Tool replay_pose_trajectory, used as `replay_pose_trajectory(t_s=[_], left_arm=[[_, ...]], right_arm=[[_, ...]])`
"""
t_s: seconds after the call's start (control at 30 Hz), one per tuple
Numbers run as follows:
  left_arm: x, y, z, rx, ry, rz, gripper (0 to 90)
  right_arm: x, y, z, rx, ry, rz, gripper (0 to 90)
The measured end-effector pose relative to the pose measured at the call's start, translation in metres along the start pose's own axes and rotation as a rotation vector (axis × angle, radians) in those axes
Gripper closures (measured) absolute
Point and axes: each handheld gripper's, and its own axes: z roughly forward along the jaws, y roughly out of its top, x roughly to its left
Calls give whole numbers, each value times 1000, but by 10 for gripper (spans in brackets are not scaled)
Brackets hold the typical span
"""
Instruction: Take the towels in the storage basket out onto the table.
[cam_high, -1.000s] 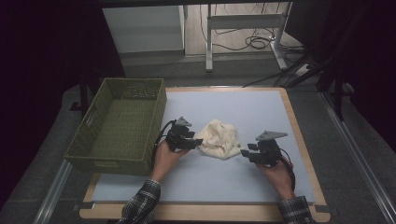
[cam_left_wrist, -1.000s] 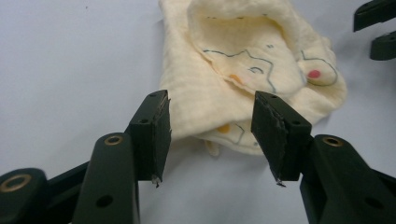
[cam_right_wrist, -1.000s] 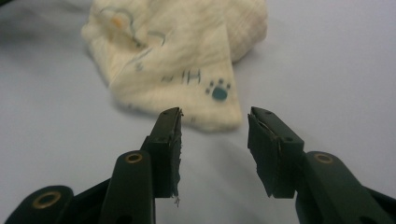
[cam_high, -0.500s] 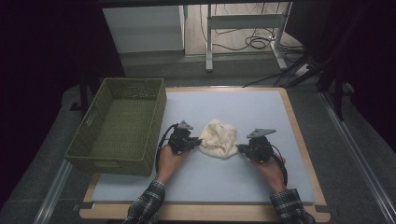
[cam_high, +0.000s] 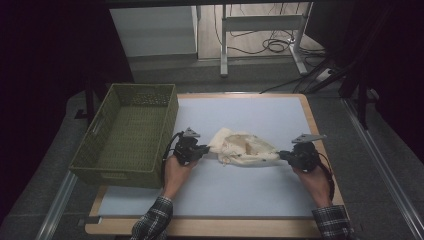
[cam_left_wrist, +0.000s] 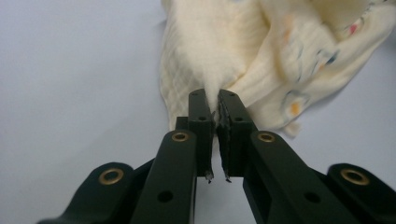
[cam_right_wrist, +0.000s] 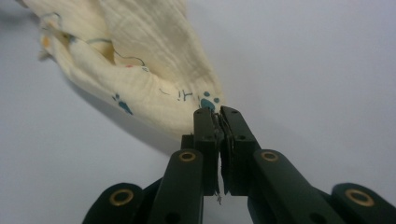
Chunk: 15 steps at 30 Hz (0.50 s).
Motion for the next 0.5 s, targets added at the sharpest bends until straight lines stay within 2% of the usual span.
replay_pose_trajectory(t_s=[0.07,0.13,0.17,0.27,0.33,0.43,0.5], left_arm=[[1,-2,2,-2,-5,-11,817],[1,-2,2,-2,2,-7,686],[0,-2,1,-4,8,0,652],[-1,-1,-5,-5,-1,8,598],[-3,-2,-9,-2,5,18,573],[-6,-6,-13,4,-9,31,546],[-9,-10,-13,14,-18,51,500]], right_arm=[[-6,-7,1,13,-8,16,849],[-10,-9,-1,8,-1,26,785],[-10,-9,-2,0,0,28,755],[-9,-4,-10,-24,7,24,717],[-5,2,-14,-36,25,19,710],[5,10,-17,-48,64,0,712],[16,17,-16,-56,118,-15,713]])
